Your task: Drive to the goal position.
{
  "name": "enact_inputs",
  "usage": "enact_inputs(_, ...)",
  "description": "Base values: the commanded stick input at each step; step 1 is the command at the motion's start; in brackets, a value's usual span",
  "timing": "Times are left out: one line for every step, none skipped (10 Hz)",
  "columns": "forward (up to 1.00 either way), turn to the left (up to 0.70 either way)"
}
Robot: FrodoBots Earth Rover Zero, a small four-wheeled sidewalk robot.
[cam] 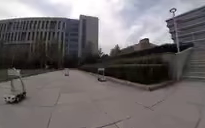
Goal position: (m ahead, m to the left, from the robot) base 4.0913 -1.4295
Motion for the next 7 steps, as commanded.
enact_inputs(0.7, 0.0)
enact_inputs(0.7, 0.0)
enact_inputs(0.7, 0.0)
enact_inputs(0.7, 0.0)
enact_inputs(0.7, 0.0)
enact_inputs(0.7, 0.0)
enact_inputs(0.7, 0.0)
